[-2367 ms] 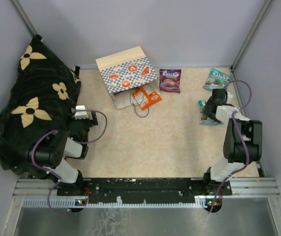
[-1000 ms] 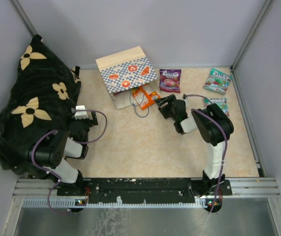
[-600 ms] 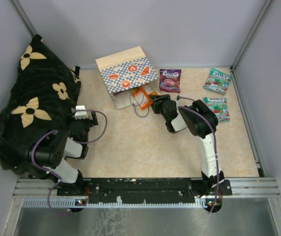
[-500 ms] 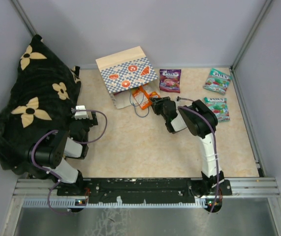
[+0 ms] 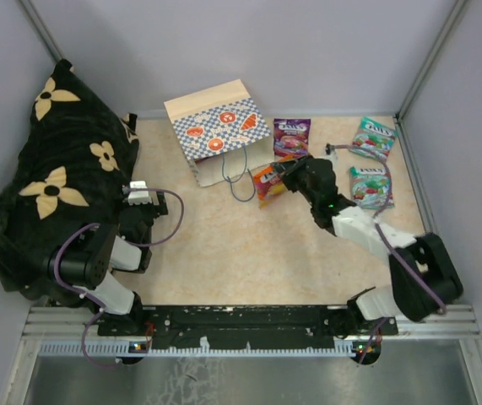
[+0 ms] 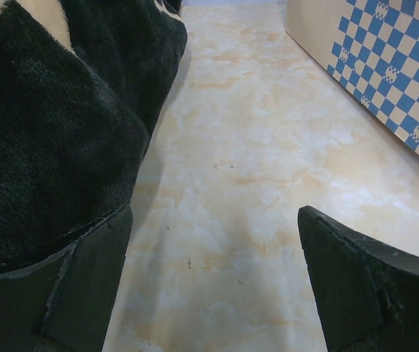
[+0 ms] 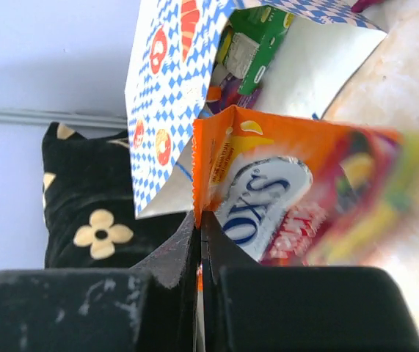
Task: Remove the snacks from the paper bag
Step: Take out the snack from the paper bag.
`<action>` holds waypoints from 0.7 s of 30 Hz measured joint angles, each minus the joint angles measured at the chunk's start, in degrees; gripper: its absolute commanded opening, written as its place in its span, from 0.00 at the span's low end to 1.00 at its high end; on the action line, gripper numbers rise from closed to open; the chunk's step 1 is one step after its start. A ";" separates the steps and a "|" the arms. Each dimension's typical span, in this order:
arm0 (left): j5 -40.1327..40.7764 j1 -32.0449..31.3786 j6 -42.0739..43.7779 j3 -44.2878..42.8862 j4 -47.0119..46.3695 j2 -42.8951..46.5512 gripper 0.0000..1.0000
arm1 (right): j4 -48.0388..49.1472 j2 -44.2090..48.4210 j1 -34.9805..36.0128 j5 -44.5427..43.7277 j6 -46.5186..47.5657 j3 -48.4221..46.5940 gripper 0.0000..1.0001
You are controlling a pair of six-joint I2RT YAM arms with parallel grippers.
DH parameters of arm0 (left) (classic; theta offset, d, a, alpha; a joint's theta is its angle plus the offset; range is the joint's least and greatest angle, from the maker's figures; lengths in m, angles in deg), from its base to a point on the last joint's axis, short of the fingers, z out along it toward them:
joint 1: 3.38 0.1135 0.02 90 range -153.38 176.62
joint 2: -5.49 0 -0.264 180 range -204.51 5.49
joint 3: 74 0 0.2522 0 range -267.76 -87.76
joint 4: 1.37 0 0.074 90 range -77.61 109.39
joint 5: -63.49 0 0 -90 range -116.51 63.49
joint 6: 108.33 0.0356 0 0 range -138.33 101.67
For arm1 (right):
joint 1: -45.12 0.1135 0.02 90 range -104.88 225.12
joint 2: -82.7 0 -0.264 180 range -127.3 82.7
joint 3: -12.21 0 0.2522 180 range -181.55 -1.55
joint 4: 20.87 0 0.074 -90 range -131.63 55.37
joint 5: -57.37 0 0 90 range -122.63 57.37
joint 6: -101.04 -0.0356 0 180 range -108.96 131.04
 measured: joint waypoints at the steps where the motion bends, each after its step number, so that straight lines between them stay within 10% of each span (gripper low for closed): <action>1: 0.00 0.00 0.00 0.00 0.00 0.00 1.00 | -5.20 4.42 0.02 -0.20 1.77 -0.35 0.00; 10: 0.00 0.00 0.00 0.00 0.00 0.00 1.00 | -56.02 16.92 0.13 -6.69 20.31 -19.39 0.00; 21: 0.00 0.00 0.00 0.00 0.00 0.00 1.00 | -83.08 25.75 0.24 -17.27 34.49 -15.91 0.00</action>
